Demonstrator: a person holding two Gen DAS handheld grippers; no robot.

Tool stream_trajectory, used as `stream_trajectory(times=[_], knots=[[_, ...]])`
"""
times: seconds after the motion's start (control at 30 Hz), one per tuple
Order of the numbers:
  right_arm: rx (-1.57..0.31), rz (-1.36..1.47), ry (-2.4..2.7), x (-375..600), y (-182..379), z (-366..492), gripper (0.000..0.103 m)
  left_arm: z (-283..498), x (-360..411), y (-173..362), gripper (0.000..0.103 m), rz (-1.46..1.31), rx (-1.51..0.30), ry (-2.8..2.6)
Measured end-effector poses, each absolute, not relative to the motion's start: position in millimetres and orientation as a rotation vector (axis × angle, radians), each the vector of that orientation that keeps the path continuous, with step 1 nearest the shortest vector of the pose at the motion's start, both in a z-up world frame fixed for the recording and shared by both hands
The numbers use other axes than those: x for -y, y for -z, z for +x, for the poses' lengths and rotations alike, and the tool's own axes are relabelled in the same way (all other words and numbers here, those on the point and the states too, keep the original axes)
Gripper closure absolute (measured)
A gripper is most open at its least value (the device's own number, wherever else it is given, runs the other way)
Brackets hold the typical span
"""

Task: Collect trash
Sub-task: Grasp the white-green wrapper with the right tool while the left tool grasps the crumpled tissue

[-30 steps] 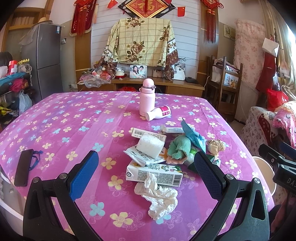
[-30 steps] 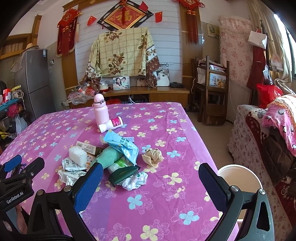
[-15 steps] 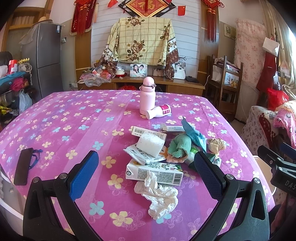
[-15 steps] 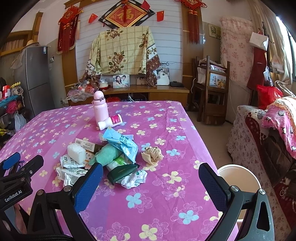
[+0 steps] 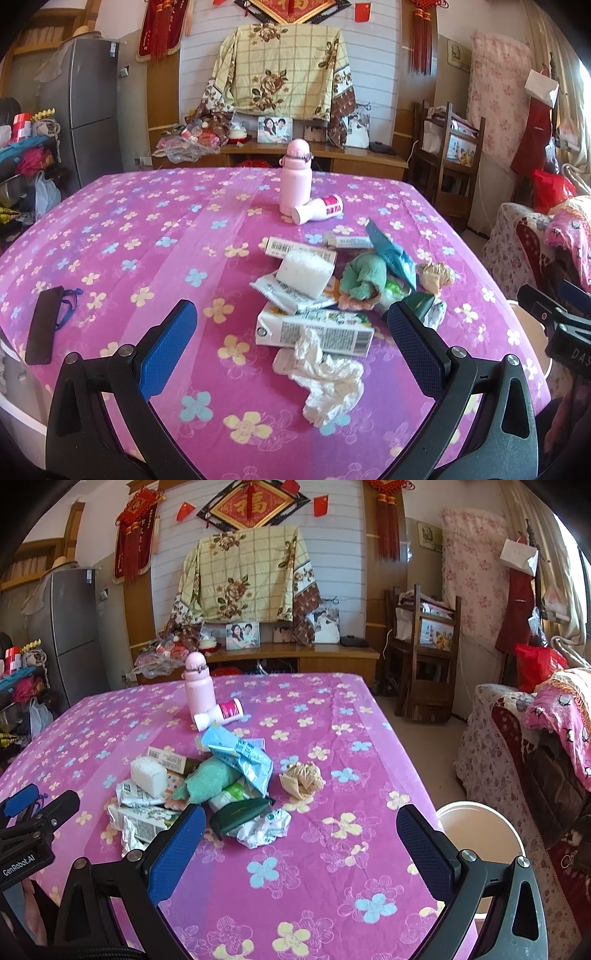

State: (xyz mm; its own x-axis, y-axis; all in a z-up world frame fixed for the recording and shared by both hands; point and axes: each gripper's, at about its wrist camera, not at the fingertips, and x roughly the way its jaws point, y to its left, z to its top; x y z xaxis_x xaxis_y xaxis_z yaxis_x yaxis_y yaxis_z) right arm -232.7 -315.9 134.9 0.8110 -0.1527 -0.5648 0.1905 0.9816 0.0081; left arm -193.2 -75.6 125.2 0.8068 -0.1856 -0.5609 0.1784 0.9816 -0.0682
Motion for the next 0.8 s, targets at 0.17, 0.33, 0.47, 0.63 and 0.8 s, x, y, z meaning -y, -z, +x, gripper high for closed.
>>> stream_trajectory(times=[0.17,0.33,0.47,0.63,0.8], knots=[[-0.659,0.064,0.164,323,-121,-227,0.001,-188,65,-108,0.000,-0.009,-0.685,0.240],[-0.742,0.078,0.106,330,-93,-213,0.001,-189,62,-88,0.000,0.011,-0.752,0.270],[-0.781,0.143,0.053,339,-78,-201,0.012,-185,70,-70,0.000,0.022,-0.798,0.293],[-0.837,0.194,-0.019,344,-61,-177,0.020,-175,84,-54,0.000,0.033,-0.840,0.322],[-0.907,0.250,-0.053,351,-41,-148,0.048,-164,99,-36,0.001,0.050,-0.891,0.353]])
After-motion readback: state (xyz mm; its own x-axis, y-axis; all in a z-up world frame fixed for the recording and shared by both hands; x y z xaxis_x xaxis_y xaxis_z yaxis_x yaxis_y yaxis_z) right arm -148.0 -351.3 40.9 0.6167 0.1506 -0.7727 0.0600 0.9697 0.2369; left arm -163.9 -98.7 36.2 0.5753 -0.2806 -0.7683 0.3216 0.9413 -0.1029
